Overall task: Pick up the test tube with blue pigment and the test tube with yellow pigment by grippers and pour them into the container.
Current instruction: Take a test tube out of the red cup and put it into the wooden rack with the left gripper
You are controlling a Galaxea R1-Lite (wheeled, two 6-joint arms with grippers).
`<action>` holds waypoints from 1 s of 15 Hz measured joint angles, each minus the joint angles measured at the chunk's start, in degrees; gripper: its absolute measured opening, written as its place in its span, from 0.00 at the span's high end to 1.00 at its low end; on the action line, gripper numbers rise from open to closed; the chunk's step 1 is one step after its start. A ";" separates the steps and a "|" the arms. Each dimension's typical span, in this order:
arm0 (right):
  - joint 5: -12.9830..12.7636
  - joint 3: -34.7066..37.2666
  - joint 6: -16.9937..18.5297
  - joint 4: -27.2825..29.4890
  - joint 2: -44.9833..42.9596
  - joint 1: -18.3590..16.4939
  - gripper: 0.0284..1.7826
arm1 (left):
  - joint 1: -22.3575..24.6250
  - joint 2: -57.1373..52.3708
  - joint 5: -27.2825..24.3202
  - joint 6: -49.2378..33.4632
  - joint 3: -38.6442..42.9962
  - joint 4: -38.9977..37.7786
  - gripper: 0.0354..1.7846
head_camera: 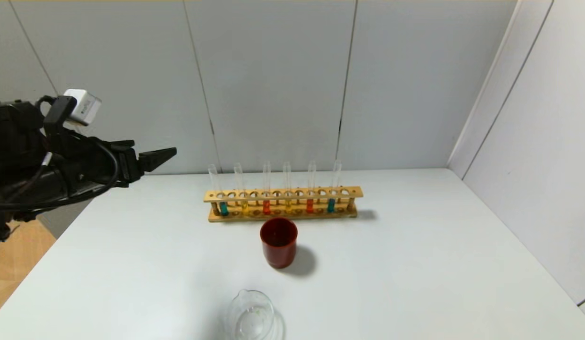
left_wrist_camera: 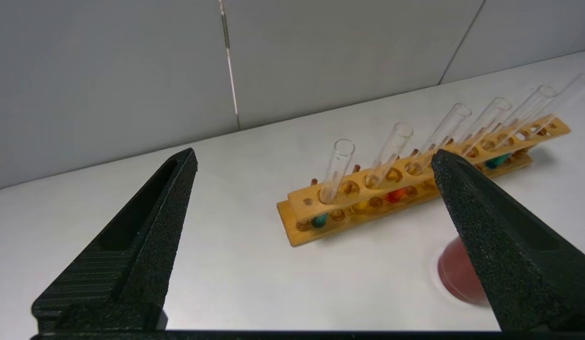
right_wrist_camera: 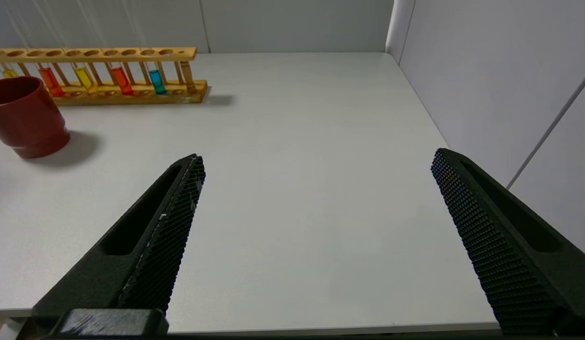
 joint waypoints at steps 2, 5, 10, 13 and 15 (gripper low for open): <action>0.00 0.00 0.02 0.00 0.00 0.05 0.02 | 1.27 4.52 -6.23 -0.30 3.77 -11.68 0.02; 0.00 0.00 0.02 0.02 0.00 0.02 0.02 | 4.82 11.06 -18.83 -0.41 5.92 -24.77 0.02; 0.00 0.00 0.02 0.00 0.00 0.00 0.02 | 6.21 15.63 -21.77 -0.20 5.12 -23.70 0.02; 0.00 0.00 0.02 0.00 0.00 0.00 0.02 | 5.99 17.36 -21.47 0.11 4.73 -21.77 0.02; 0.00 0.00 0.02 0.00 0.00 0.00 0.02 | 5.27 19.21 -21.28 0.54 4.40 -21.91 0.02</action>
